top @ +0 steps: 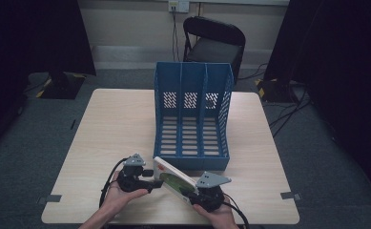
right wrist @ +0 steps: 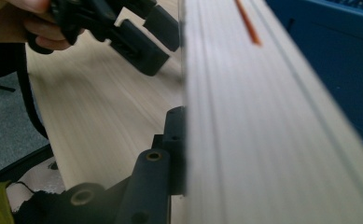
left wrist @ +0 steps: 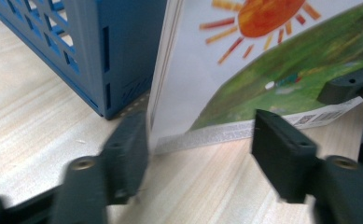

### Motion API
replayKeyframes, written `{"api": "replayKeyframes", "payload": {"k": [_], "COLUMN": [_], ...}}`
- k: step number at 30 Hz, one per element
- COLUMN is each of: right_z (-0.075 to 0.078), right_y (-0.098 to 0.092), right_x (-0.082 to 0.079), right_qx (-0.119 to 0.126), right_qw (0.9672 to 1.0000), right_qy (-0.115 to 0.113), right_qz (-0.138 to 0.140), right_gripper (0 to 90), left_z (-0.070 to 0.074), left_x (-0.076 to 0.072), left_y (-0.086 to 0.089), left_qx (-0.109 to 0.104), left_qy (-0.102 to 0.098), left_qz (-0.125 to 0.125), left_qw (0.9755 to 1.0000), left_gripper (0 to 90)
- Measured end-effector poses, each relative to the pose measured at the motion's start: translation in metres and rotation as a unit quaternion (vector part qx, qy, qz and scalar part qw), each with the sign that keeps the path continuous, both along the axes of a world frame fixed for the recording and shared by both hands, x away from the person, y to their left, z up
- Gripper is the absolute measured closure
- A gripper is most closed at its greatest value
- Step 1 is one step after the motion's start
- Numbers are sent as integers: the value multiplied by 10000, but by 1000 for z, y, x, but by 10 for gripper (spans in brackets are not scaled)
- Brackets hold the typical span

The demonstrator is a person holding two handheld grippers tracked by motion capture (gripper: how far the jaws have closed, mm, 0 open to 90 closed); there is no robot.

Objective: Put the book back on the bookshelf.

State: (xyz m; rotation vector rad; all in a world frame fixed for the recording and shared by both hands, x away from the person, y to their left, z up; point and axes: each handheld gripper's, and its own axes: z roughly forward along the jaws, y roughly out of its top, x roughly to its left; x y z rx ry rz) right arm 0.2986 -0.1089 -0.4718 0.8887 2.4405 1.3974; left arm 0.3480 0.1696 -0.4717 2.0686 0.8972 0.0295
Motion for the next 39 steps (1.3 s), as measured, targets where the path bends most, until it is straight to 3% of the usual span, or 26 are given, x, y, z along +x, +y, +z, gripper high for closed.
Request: {"api": "replayKeyframes", "payload": {"k": [3,6,9,11,13,17,18,20,25,26,29,31,34,36,39], "right_z": [0,0,0,0,1,2,3,4,6,7,8,9,11,12,14], "right_y": [-1,-2,-5,-6,-8,-9,-11,-12,-15,-16,-16,-16,-16,-15,-15], "right_x": [1,0,3,3,2,2,1,1,-2,-2,-3,-3,-3,-4,-6], "right_qx": [17,-18,87,115,78,62,64,60,35,32,28,19,12,-15,9], "right_qw": [10000,10000,9999,9998,9998,9998,9998,9999,9999,9999,9999,9999,9999,9999,9999], "right_qy": [18,1,145,170,163,168,175,157,147,131,136,109,107,72,30], "right_qz": [5,35,-4,-22,-12,1,-8,-14,-75,-50,-37,-16,23,69,95], "right_gripper": [765,765,765,765,766,765,766,766,766,766,766,766,767,767,767], "left_z": [1,3,6,7,5,2,-2,-6,-10,-14,-18,-20,-23,-25,-32], "left_x": [0,2,4,5,9,14,16,18,20,21,21,22,22,21,19], "left_y": [3,12,21,26,33,40,41,42,43,43,44,43,40,39,39], "left_qx": [30,-60,-63,59,128,315,559,792,949,1143,1111,1229,1475,1475,1235], "left_qy": [-15,47,85,42,184,135,56,-33,-185,-165,-55,-211,-486,-524,-797], "left_qz": [11,184,378,409,429,649,778,837,1052,1131,1179,1284,1228,1251,1265], "left_qw": [10000,9998,9992,9991,9988,9973,9954,9933,9897,9869,9868,9839,9802,9797,9810], "left_gripper": [289,256,216,215,218,226,229,229,213,214,214,213,191,146,124]}}
